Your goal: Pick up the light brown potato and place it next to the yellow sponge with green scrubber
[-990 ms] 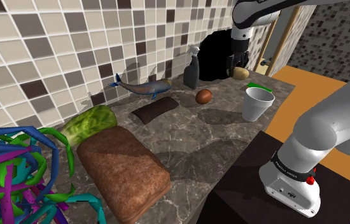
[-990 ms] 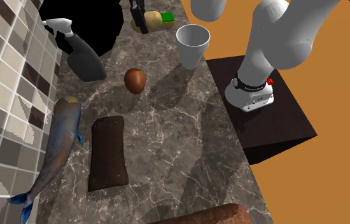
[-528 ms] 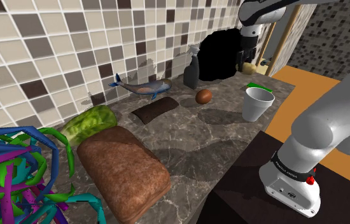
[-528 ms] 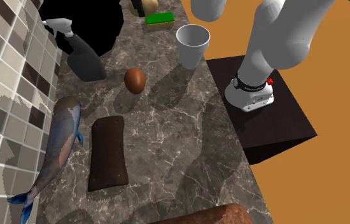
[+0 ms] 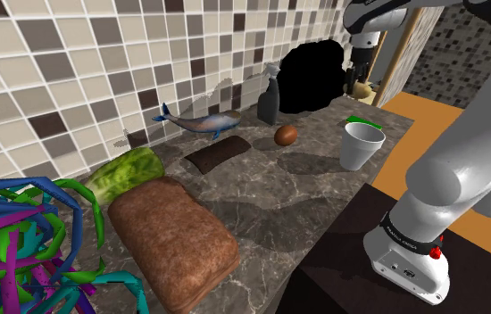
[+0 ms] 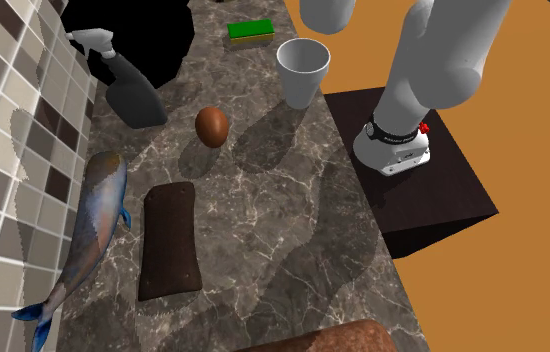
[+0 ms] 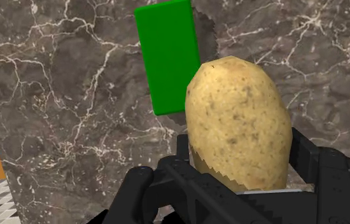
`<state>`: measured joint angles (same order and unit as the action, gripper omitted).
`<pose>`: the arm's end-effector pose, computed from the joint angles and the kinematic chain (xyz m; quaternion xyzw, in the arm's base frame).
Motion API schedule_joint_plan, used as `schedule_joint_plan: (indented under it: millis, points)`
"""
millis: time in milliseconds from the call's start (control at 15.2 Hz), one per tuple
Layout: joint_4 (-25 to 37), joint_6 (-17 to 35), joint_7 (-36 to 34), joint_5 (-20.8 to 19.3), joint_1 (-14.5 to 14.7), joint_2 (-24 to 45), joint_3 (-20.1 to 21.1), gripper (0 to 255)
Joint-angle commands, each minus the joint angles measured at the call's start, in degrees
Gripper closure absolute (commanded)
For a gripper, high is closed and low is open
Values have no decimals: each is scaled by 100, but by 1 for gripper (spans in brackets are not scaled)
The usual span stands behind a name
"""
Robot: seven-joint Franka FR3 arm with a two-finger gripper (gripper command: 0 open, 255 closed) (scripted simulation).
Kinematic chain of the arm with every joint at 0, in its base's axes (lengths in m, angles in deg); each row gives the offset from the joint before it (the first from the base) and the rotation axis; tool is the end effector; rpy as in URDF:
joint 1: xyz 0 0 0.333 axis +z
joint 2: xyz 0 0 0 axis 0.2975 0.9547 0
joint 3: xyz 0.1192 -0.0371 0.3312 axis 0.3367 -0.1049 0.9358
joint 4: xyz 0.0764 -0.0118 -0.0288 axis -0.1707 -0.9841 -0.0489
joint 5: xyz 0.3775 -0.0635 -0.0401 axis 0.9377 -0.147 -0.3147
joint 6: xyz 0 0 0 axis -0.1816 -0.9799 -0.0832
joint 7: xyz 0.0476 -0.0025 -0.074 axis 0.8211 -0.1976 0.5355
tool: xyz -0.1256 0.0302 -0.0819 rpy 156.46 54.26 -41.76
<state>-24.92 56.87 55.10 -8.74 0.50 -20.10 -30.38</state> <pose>0.4074 -0.3496 0.4531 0.9968 -0.0302 -0.0723 0.0167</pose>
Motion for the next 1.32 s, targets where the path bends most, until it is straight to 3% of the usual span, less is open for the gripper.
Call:
schedule_joint_plan:
  millis: [0, 396, 792, 1254]
  points:
    - [410, -27, 323, 129, -134, 374, -127, 255]
    - [1744, -269, 1184, 592, -658, 1485, -361, 255]
    - [3560, -803, 1904, 1120, -1416, 2800, -401, 255]
    - [3297, -413, 1921, 1168, -1444, 2935, -369, 255]
